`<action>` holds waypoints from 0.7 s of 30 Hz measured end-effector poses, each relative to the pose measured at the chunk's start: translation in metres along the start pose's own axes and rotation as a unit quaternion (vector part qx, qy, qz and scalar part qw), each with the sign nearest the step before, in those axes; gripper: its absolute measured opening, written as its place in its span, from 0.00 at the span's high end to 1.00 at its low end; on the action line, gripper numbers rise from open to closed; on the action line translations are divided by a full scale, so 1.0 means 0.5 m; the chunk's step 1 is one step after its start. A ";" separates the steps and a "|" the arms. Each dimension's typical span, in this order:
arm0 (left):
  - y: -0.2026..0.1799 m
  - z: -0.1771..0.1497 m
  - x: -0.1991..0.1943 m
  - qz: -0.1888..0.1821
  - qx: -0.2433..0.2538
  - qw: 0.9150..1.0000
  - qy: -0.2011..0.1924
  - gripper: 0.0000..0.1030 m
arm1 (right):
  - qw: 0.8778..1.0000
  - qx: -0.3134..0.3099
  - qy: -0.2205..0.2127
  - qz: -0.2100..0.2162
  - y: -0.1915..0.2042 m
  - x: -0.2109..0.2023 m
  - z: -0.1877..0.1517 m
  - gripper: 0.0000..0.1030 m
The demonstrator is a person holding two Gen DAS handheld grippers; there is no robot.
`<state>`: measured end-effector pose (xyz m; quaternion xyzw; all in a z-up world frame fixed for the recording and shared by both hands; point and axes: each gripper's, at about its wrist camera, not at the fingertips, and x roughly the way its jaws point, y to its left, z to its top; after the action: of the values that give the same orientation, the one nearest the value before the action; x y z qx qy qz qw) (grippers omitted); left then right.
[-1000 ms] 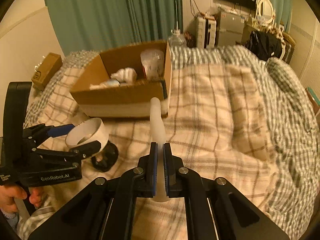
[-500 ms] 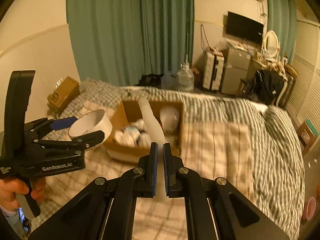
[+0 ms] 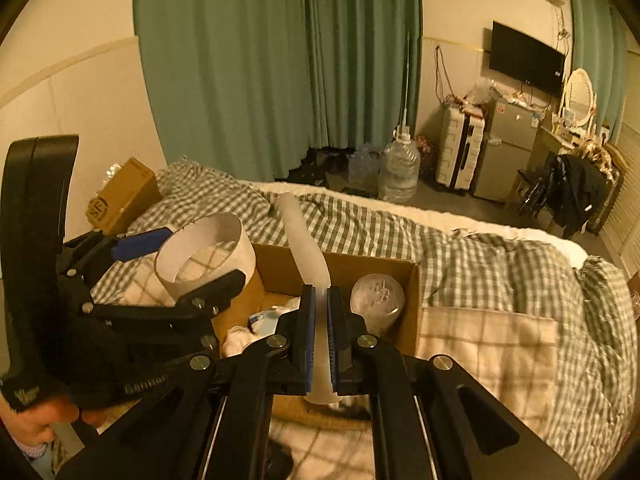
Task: Organize objects
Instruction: 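Lower the tape roll and tube into the box and open both grippers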
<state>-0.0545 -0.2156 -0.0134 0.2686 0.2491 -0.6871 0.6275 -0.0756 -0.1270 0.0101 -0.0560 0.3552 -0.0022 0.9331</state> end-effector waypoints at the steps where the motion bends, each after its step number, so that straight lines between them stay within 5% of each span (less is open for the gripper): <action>1: 0.000 -0.004 0.017 -0.001 -0.002 1.000 0.006 0.20 | 1.000 0.002 0.005 0.002 -0.006 0.023 0.000 0.95; 10: -0.011 -0.022 0.076 -0.015 -0.006 1.000 0.010 0.17 | 0.999 0.038 0.009 0.012 -0.056 0.116 -0.020 0.90; 13: -0.011 -0.021 0.062 -0.008 -0.006 1.000 0.008 0.09 | 0.998 0.055 -0.007 0.019 -0.071 0.089 -0.021 0.61; 14: -0.011 -0.020 0.053 -0.002 -0.005 1.000 0.003 0.06 | 0.998 0.058 -0.015 0.014 -0.076 0.071 -0.019 0.41; 21: -0.008 0.003 -0.072 0.012 -0.006 0.999 -0.031 0.00 | 0.997 0.056 -0.052 -0.023 -0.095 -0.073 -0.003 0.30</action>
<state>-0.0560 -0.1901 0.0120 0.2463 0.2305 -0.6863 0.6443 -0.1019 -0.1729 0.0383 -0.0115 0.3045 -0.0405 0.9516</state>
